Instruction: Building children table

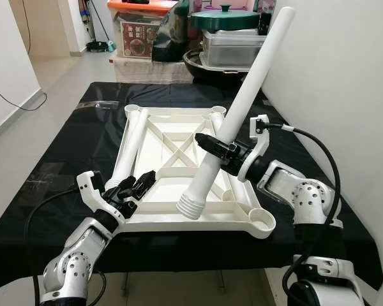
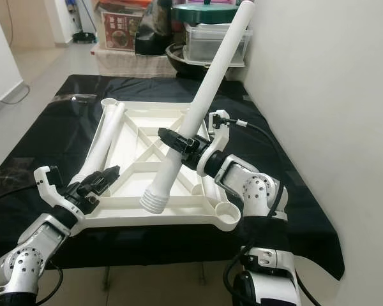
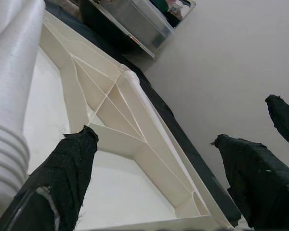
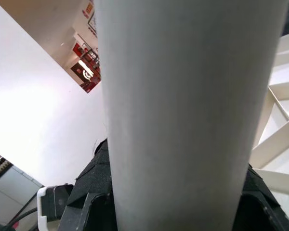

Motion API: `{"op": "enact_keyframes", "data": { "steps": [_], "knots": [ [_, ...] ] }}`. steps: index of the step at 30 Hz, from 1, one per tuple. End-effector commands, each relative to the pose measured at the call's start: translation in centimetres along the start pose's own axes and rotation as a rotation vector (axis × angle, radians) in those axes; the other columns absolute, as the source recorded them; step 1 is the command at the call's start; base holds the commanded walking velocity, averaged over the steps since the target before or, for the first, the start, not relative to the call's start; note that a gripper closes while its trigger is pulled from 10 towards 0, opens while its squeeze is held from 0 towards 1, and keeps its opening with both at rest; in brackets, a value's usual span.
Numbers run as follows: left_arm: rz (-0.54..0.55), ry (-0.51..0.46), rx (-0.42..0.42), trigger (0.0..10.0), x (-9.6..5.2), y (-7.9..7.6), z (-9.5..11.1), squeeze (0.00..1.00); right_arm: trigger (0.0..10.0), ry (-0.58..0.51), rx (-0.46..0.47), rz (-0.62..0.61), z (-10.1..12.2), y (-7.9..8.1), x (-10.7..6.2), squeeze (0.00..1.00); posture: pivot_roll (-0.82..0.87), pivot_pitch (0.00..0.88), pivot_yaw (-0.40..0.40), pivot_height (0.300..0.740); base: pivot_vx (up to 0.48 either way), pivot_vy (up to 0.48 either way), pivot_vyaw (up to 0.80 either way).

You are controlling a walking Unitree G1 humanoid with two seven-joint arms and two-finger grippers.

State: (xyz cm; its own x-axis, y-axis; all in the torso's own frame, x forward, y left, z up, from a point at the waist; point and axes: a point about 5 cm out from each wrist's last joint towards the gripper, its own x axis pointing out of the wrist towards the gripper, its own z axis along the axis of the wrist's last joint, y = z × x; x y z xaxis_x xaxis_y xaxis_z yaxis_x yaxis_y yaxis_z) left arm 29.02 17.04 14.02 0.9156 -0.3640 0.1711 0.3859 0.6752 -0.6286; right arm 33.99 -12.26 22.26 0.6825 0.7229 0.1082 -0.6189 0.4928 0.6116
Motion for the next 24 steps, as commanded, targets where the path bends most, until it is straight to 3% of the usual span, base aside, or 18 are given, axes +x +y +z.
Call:
{"op": "enact_keyframes", "data": {
  "steps": [1, 8, 12, 14, 15, 16, 18, 20, 24],
  "knots": [
    [-0.013, 0.011, -0.028, 10.0, -0.3, 0.1, -0.1, 0.00, 0.0, -0.025, -0.014, 0.024, 0.3, 0.5, -0.3, 0.00, 0.06, 0.000, -0.080, 0.740, 0.000, 0.000, 0.00],
    [-0.037, 0.005, -0.041, 10.0, -0.5, 0.1, 0.3, 0.00, 0.0, -0.024, -0.029, 0.070, 0.1, 1.0, -0.3, 0.00, 0.06, 0.000, -0.081, 0.740, 0.000, 0.000, 0.00],
    [-0.149, -0.003, -0.109, 10.0, -0.7, -0.9, 1.0, 0.00, 0.0, -0.037, -0.040, 0.196, 0.2, 2.5, -0.4, 0.00, 0.06, 0.000, -0.081, 0.740, 0.000, 0.000, 0.00],
    [-0.305, 0.013, -0.165, 10.0, -1.1, -2.6, 1.5, 0.00, 0.0, -0.017, -0.040, 0.344, 0.0, 4.2, -0.5, 0.00, 0.06, 0.000, -0.080, 0.740, 0.000, 0.000, 0.00],
    [-0.305, 0.013, -0.165, 10.0, -1.1, -2.6, 1.5, 0.00, 0.0, -0.017, -0.040, 0.344, 0.0, 4.2, -0.5, 0.00, 0.06, 0.000, -0.080, 0.740, 0.000, 0.000, 0.00],
    [-0.434, 0.054, -0.190, 10.0, -1.7, -4.0, 1.7, 0.00, 0.0, 0.010, -0.035, 0.436, -0.2, 5.2, -0.5, 0.00, 0.07, 0.000, -0.082, 0.740, 0.000, 0.000, 0.00],
    [-0.434, 0.054, -0.190, 10.0, -1.7, -4.0, 1.7, 0.00, 0.0, 0.010, -0.035, 0.436, -0.2, 5.2, -0.5, 0.00, 0.07, 0.000, -0.082, 0.740, 0.000, 0.000, 0.00],
    [-0.559, 0.143, -0.190, 10.0, -2.5, -5.5, 1.6, 0.00, 0.0, 0.061, -0.028, 0.534, -0.6, 6.2, -0.4, 0.00, 0.07, 0.000, -0.086, 0.740, 0.000, 0.000, 0.00],
    [-0.613, 0.209, -0.174, 10.0, -3.0, -6.1, 1.4, 0.00, 0.0, 0.115, -0.039, 0.587, -1.1, 6.8, -0.3, 0.00, 0.08, 0.000, -0.089, 0.740, 0.000, 0.000, 0.00]
  ]
}}
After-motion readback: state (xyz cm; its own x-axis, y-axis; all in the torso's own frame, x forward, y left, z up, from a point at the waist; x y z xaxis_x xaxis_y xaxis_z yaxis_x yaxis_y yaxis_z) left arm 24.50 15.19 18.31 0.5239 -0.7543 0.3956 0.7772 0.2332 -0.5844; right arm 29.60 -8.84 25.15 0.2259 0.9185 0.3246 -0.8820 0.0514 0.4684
